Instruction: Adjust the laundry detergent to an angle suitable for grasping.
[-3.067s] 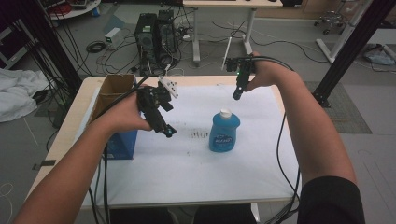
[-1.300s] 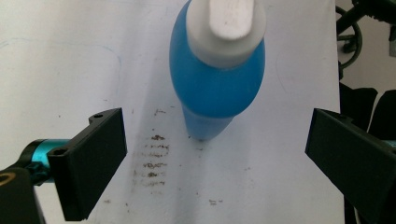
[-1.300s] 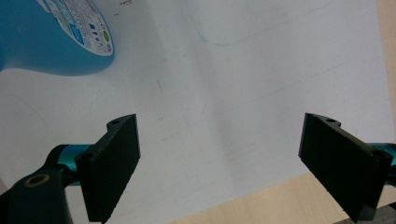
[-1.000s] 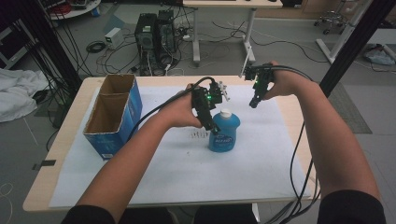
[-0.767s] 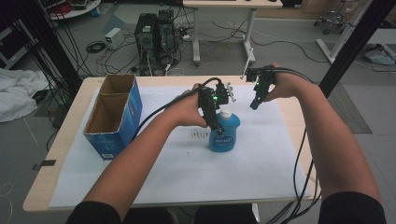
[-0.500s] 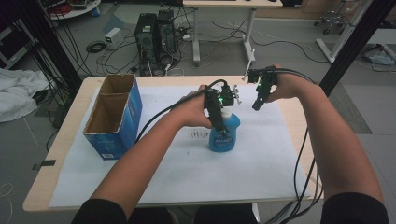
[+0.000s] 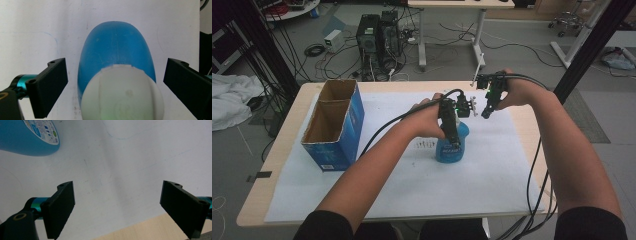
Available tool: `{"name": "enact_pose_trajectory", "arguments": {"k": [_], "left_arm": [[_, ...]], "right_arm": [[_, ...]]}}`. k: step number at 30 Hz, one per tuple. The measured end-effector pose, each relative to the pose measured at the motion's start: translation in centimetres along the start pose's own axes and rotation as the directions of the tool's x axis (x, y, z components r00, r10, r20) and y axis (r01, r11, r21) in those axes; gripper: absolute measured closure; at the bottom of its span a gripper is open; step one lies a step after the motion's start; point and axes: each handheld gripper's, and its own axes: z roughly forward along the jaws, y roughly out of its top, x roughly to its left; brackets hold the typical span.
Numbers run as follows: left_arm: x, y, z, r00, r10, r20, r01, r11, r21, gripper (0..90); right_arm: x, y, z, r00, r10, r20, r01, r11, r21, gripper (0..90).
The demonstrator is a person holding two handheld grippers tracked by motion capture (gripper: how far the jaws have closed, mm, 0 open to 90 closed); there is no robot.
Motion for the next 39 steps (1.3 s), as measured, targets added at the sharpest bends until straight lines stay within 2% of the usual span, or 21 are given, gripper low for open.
{"name": "enact_pose_trajectory", "arguments": {"k": [10,23,24,31,33,39], "left_arm": [[0.11,0.10,0.58,1.0000,0.000,-0.008,0.000,0.9997,0.025,5.4],[-0.01,0.07,0.62,0.9998,0.002,-0.019,-0.001,0.9992,0.039,15.8],[-0.01,0.07,0.62,0.9998,0.002,-0.019,-0.001,0.9992,0.039,15.8],[-0.01,0.05,0.60,0.9999,0.001,-0.014,-0.001,0.9991,0.042,17.9],[-0.03,0.04,0.54,0.9999,0.003,-0.010,-0.003,0.9994,0.034,23.6],[-0.07,0.05,0.54,1.0000,0.003,-0.005,-0.003,0.9993,0.036,25.0]], "right_arm": [[-0.09,-0.20,-0.08,1.0000,-0.001,0.007,0.001,1.000,-0.003,11.8],[0.05,-0.08,-0.05,1.0000,0.004,0.009,-0.004,1.000,0.000,11.8],[0.00,-0.03,-0.03,0.9999,-0.007,0.011,0.007,1.000,-0.003,11.8],[0.01,0.07,0.05,0.9998,-0.012,0.014,0.012,1.000,0.001,11.8],[0.04,0.07,0.07,0.9999,-0.006,0.013,0.006,1.000,-0.001,11.8],[0.06,0.09,0.02,0.9999,0.000,0.011,0.000,1.000,-0.002,11.8]]}}
